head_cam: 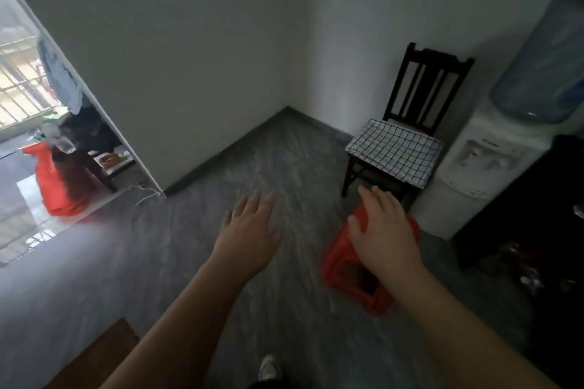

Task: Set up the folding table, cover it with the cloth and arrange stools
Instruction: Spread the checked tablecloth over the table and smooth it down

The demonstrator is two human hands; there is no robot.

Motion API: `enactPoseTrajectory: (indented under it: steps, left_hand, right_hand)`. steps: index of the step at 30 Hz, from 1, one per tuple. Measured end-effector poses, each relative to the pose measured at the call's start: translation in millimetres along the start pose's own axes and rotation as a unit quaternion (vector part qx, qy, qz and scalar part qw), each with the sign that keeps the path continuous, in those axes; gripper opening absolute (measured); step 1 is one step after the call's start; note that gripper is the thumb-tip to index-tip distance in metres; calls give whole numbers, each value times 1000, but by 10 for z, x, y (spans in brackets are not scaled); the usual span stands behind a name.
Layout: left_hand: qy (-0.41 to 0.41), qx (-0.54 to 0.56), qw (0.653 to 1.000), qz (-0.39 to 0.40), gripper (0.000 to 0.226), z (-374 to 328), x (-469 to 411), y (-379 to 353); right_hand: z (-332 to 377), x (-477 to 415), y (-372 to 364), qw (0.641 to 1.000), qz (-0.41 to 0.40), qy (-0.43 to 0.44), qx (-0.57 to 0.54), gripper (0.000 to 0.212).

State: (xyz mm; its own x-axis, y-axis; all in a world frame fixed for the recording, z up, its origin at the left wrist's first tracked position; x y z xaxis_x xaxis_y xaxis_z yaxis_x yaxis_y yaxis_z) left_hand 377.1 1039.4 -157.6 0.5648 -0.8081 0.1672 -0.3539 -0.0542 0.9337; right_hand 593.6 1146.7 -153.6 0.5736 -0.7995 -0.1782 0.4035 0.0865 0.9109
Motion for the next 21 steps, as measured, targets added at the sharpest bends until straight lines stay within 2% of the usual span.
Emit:
enactPoseTrajectory:
  steps: [5, 10, 14, 21]
  left_hand:
    - [-13, 17, 1000, -5, 67, 38, -1000, 44]
    - [-55, -8, 998, 25, 68, 169, -2288, 102]
    - [-92, -43, 994, 30, 70, 215, -3355, 379]
    - [-186, -61, 978, 74, 70, -386, -4443, 460]
  right_hand:
    - [-12, -784, -277, 1000, 11, -9, 13, 64]
    - [61, -1842, -716, 999, 20, -36, 24, 66]
    - [100, -2645, -825, 997, -10, -72, 19, 66]
    - [-243, -3314, -821, 986, -40, -156, 36, 66]
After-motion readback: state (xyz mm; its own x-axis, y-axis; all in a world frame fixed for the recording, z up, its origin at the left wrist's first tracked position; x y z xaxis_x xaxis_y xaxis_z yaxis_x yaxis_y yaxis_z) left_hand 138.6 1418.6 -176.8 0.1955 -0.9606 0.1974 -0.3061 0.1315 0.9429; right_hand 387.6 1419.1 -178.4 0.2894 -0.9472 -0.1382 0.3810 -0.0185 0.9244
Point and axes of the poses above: each hand's wrist, its own x-axis away from the middle knuckle, its own y-axis out of the back of the hand, z = x × y, the point moved 3 cm from there along -x, towards the middle knuckle, and after that the axes turned 13 degrees about y, right-handed, at the moved point
